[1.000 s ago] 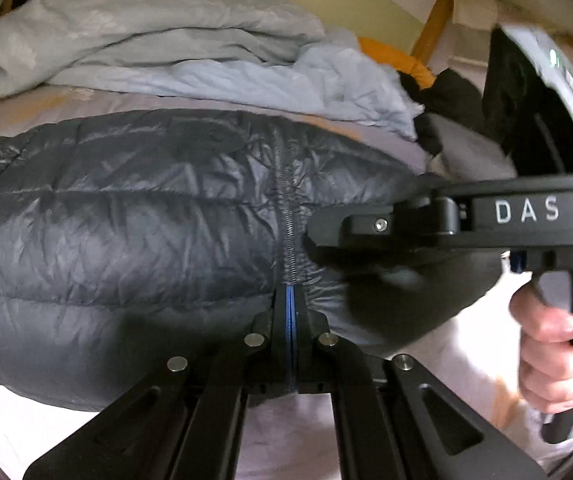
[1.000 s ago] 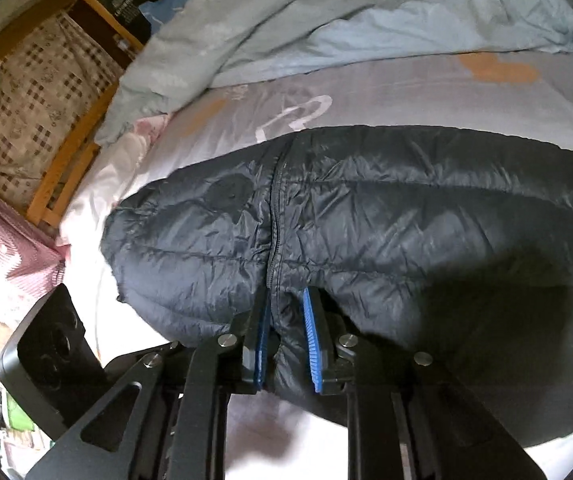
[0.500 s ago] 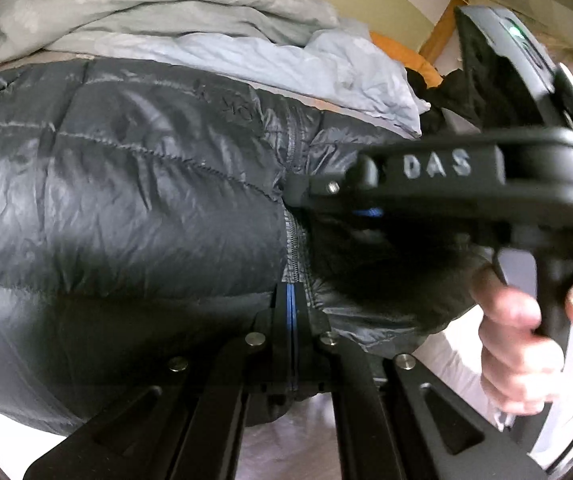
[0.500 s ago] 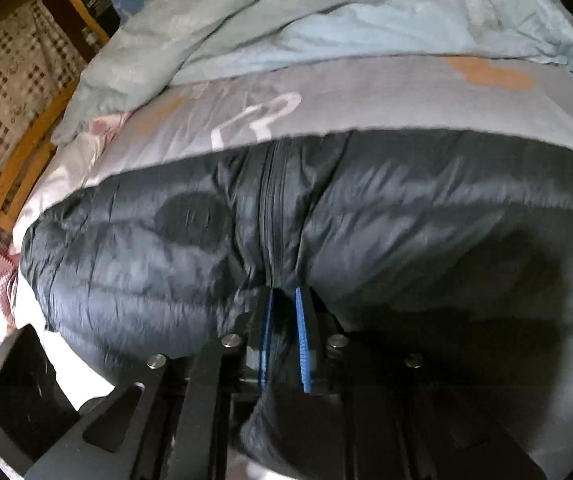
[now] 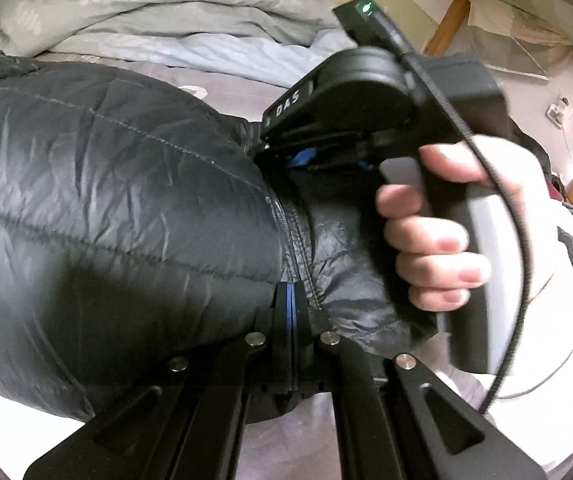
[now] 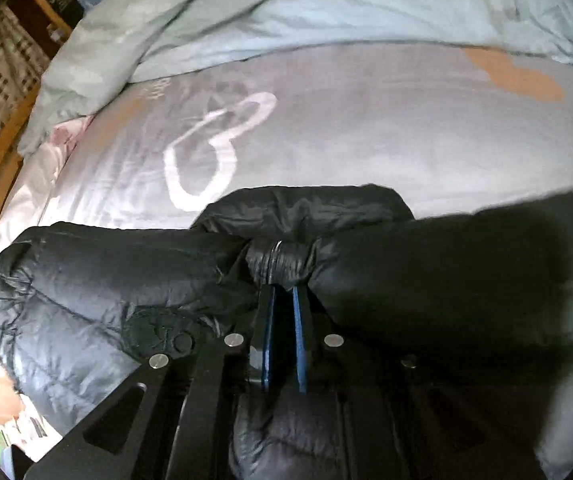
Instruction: Fold large clothes
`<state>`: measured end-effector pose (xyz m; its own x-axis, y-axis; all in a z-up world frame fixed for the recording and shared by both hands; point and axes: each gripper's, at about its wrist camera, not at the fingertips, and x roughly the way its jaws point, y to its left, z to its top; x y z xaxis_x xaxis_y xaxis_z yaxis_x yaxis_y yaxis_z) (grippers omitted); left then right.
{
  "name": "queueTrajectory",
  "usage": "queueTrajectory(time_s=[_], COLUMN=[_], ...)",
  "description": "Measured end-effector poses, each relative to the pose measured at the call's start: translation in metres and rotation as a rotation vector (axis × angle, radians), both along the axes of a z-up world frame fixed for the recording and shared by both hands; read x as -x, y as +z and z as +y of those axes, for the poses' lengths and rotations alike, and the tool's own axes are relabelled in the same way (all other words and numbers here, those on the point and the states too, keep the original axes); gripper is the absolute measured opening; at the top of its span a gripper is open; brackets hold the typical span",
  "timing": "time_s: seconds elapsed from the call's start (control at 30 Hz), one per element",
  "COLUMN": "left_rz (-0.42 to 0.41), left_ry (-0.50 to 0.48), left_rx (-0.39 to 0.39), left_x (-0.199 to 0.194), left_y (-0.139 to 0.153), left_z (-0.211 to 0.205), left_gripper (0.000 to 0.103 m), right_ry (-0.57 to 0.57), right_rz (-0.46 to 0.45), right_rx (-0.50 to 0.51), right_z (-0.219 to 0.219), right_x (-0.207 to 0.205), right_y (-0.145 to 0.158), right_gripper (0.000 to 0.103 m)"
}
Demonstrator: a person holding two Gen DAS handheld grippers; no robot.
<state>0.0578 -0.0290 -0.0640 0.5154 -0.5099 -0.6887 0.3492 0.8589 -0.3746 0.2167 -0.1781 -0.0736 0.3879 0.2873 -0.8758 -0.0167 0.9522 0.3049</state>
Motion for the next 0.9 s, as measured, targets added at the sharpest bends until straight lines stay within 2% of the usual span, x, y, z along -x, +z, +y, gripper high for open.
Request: queueTrajectory(time_s=[0.13,0.2,0.27,0.37,0.4,0.43,0.47,0.5,0.53,0.6,0.7,0.77,0.8,0.87,0.9], left_rz=[-0.001,-0.005,-0.013,-0.032,-0.034,-0.035,-0.037,-0.038,-0.041,-0.047,-0.058,-0.06,-0.06,-0.06,-0.061], left_ry=[0.0,-0.002,-0.003,-0.012,-0.013,-0.012,-0.011,-0.011,-0.01,-0.009,-0.006,-0.006,-0.006,-0.005,-0.004], left_rx=[0.0,-0.005,-0.009,-0.028,-0.031,-0.034,-0.036,-0.038,-0.041,-0.049,-0.063,-0.064,-0.061,-0.06,-0.061], left_x=[0.0,-0.002,0.0,0.002,0.003,0.003,0.004,0.004,0.004,0.005,0.006,0.005,0.004,0.002,0.002], left_y=[0.001,0.001,0.001,0.003,0.003,0.003,0.004,0.005,0.005,0.006,0.006,0.006,0.006,0.004,0.004], left_z=[-0.001,-0.003,-0.003,-0.005,-0.005,-0.006,-0.008,-0.009,-0.01,-0.012,-0.014,-0.014,-0.014,-0.014,-0.014], left_gripper=[0.001,0.001,0.001,0.003,0.003,0.003,0.003,0.003,0.003,0.003,0.003,0.003,0.003,0.003,0.003], right_ry=[-0.019,-0.004,-0.01,-0.029,-0.055,-0.077,-0.116,-0.176,-0.22,-0.334,-0.439,-0.595,-0.635,-0.647,-0.633], right_rz=[-0.001,-0.048,-0.123,-0.231,-0.281,-0.305,-0.328,-0.347,-0.353,-0.33,-0.312,-0.304,-0.29,-0.327,-0.364], right_rx=[-0.008,0.024,-0.007,-0.07,-0.085,-0.089,-0.094,-0.114,-0.146,-0.267,-0.382,-0.392,-0.407,-0.462,-0.445], right_z=[-0.001,0.0,-0.011,-0.037,-0.052,-0.063,-0.075,-0.091,-0.104,-0.131,-0.154,-0.168,-0.174,-0.18,-0.178], right_x=[0.002,0.013,0.04,0.087,0.113,0.129,0.146,0.167,0.181,0.211,0.235,0.254,0.256,0.259,0.258], right_y=[-0.001,0.009,0.029,0.055,0.064,0.068,0.07,0.069,0.066,0.05,0.028,0.008,-0.002,-0.01,-0.007], right_gripper=[0.007,0.007,0.008,0.02,0.033,0.053,0.065,0.084,0.089,0.089,0.089,0.094,0.096,0.097,0.1])
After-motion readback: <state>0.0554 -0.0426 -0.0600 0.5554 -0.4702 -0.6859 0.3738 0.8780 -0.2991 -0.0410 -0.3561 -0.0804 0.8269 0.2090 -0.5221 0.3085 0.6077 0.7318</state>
